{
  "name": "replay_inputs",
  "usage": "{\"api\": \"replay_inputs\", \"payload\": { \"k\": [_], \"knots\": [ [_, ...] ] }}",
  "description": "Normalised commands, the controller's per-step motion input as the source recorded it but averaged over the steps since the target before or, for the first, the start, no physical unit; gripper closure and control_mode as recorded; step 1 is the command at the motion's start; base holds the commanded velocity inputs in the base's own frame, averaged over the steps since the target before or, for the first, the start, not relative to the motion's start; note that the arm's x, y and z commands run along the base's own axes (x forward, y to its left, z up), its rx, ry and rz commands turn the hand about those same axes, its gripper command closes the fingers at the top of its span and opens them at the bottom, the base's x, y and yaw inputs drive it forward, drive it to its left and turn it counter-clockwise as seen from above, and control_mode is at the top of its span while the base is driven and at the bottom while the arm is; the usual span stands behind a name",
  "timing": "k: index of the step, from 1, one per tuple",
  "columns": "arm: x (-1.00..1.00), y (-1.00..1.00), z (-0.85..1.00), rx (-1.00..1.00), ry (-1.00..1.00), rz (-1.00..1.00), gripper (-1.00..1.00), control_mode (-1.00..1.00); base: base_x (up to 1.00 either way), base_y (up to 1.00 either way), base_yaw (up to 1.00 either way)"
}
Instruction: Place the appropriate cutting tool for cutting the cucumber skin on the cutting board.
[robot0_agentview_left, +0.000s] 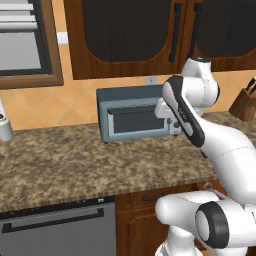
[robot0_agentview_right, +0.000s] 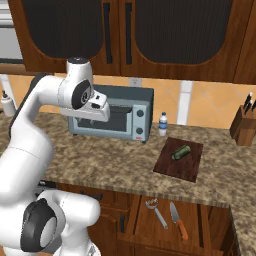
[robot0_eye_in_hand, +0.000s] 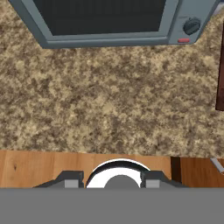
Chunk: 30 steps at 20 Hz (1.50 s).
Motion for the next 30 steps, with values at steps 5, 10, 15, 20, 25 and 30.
{"api": "replay_inputs", "payload": {
  "k": [5,10,15,20,25,30],
  "knots": [
    [-0.18,0.0,-0.05,-0.01,-0.03,0.0,-1.0,-1.0,0.0,0.0,0.0],
    [-0.08,-0.43,-0.38,-0.01,0.0,0.0,-1.0,-1.0,0.0,0.0,0.0],
    [-0.05,-0.67,-0.42,0.01,0.1,0.0,-1.0,-1.0,0.0,0.0,0.0],
    [0.0,-0.55,-0.44,0.03,0.09,0.0,-1.0,-1.0,0.0,0.0,0.0],
    [-0.04,-0.49,-0.38,0.09,0.0,0.0,-1.0,-1.0,0.0,0.0,0.0],
    [-0.22,-0.6,-0.52,0.11,0.0,0.0,-1.0,-1.0,0.0,0.0,0.0]
  ]
}}
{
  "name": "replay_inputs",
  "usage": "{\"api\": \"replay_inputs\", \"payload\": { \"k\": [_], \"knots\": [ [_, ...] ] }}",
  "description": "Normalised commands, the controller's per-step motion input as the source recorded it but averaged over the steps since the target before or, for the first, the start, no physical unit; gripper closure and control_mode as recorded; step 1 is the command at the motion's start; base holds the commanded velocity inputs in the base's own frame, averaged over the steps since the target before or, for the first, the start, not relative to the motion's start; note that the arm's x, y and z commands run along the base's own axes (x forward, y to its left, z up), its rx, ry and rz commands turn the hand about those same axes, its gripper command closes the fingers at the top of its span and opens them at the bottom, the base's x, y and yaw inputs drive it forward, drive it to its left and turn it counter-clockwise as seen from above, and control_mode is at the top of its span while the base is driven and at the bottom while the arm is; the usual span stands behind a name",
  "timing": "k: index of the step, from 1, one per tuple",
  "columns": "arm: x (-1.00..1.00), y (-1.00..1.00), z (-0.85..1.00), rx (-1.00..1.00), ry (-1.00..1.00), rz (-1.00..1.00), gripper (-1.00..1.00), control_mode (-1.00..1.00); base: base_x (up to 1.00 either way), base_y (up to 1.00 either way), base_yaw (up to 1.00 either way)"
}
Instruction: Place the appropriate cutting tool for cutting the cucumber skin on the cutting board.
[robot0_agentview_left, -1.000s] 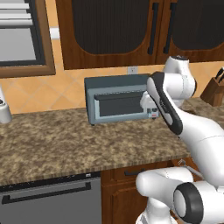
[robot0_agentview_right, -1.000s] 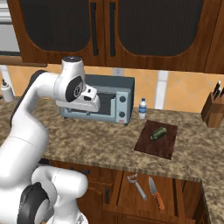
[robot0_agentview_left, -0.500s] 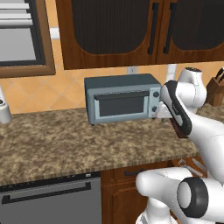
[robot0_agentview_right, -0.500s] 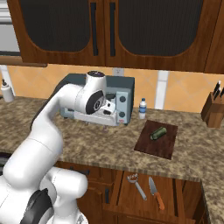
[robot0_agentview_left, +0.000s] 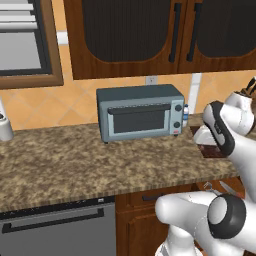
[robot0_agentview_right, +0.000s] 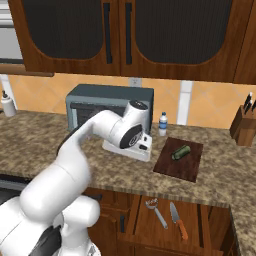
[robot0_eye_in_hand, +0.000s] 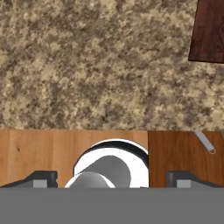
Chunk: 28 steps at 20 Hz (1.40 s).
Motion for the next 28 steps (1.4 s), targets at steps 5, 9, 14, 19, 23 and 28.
{"api": "replay_inputs", "payload": {
  "k": [5,9,14,19,23,28],
  "knots": [
    [-0.23,-0.52,-0.44,0.08,0.0,-0.01,-1.0,-1.0,0.0,0.0,0.0],
    [0.04,-0.47,-0.35,0.06,0.03,-0.01,-1.0,-1.0,0.0,0.0,0.0],
    [0.18,-0.35,-0.31,0.02,0.1,0.0,-1.0,-1.0,0.0,0.0,0.0],
    [0.03,-0.17,-0.39,0.0,0.07,0.07,-1.0,-1.0,0.0,0.0,0.0],
    [0.0,-0.13,-0.45,0.0,0.05,0.1,-1.0,-1.0,0.0,0.0,0.0],
    [-0.03,-0.23,-0.42,0.0,0.0,0.02,-1.0,-1.0,0.0,0.0,0.0]
  ]
}}
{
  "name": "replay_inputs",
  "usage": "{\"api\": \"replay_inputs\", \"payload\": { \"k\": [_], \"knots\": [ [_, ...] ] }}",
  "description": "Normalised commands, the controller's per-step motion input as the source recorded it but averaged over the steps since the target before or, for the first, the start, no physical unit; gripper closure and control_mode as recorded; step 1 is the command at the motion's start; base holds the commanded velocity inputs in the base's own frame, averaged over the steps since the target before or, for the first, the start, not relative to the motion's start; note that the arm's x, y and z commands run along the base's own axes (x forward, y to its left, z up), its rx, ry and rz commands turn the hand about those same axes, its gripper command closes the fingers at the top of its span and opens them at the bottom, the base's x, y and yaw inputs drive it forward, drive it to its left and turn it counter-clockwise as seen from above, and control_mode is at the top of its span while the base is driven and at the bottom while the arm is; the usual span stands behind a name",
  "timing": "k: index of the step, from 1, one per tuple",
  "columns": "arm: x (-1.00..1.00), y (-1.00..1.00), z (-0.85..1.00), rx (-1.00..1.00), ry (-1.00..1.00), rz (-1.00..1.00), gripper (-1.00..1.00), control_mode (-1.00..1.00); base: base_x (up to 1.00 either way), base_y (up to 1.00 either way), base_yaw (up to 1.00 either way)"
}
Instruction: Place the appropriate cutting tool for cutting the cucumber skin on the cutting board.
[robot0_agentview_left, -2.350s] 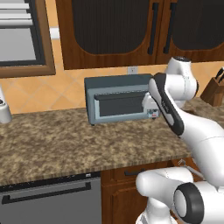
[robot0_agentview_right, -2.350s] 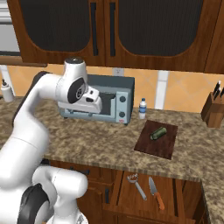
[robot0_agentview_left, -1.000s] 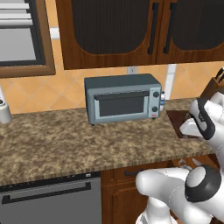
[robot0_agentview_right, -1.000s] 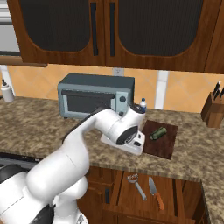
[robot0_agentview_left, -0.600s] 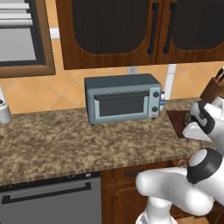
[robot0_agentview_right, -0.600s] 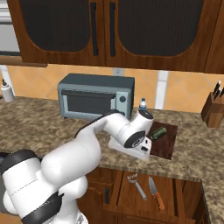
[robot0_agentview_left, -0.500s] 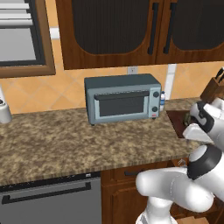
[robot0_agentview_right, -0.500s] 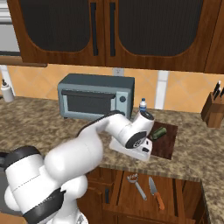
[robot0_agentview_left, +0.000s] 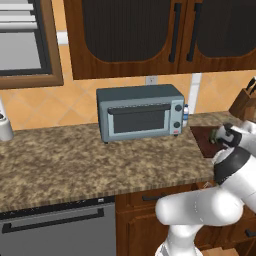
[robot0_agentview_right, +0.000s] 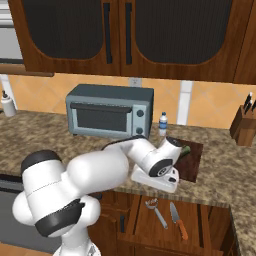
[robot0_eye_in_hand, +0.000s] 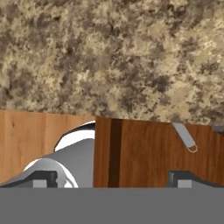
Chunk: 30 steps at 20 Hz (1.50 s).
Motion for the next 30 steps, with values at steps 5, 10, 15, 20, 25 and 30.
{"api": "replay_inputs", "payload": {
  "k": [5,10,15,20,25,30],
  "knots": [
    [-0.23,-0.18,-0.35,0.0,0.0,0.0,-1.0,-1.0,0.0,0.0,0.0],
    [-0.24,-0.02,-0.24,0.0,0.0,0.0,-1.0,-1.0,0.0,0.0,0.0],
    [-0.19,-0.12,-0.26,0.0,0.0,0.0,-1.0,-1.0,0.0,0.0,0.0],
    [-0.17,-0.11,-0.35,0.0,0.01,0.0,-1.0,-1.0,0.0,0.0,0.0],
    [-0.03,-0.14,-0.36,0.0,0.07,0.0,-1.0,-1.0,0.0,0.0,0.0],
    [-0.01,-0.16,-0.34,0.0,0.05,0.0,-1.0,-1.0,0.0,0.0,0.0]
  ]
}}
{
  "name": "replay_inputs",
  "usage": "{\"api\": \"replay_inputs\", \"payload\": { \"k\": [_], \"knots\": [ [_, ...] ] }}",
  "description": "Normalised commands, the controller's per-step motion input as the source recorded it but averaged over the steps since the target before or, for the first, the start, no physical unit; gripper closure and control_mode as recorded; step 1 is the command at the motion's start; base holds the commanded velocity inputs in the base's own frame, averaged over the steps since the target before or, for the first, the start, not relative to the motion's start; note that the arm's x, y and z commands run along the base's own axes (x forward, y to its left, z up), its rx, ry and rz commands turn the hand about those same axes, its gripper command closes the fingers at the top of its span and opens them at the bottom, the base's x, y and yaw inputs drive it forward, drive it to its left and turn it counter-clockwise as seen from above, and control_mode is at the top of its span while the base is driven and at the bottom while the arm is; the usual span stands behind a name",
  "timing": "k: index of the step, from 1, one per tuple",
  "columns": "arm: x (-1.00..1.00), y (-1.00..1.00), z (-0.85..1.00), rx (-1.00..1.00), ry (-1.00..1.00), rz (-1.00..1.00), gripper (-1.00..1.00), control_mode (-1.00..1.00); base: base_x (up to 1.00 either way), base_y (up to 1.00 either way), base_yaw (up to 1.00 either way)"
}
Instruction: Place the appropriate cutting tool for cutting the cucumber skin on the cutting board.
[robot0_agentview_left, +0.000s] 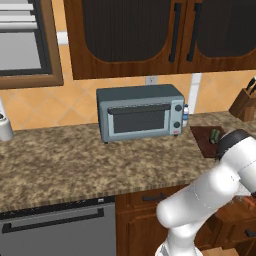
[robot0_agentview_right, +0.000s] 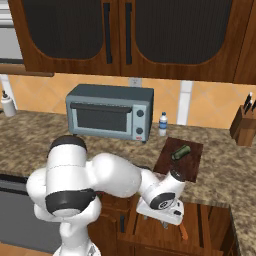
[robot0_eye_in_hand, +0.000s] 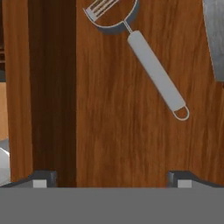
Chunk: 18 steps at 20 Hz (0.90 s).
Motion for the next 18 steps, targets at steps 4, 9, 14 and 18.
{"api": "replay_inputs", "payload": {
  "k": [4,9,14,18],
  "knots": [
    [-0.11,-0.2,-0.35,0.0,0.0,0.0,-1.0,-1.0,0.0,0.0,0.0],
    [-0.09,-0.16,-0.32,0.0,0.03,0.0,-1.0,-1.0,0.0,0.0,0.0],
    [-0.1,-0.08,-0.25,0.0,0.14,0.0,-1.0,-1.0,0.0,0.0,0.0],
    [-0.19,-0.1,-0.2,0.0,0.16,0.0,-1.0,-1.0,0.0,0.0,0.0]
  ]
}}
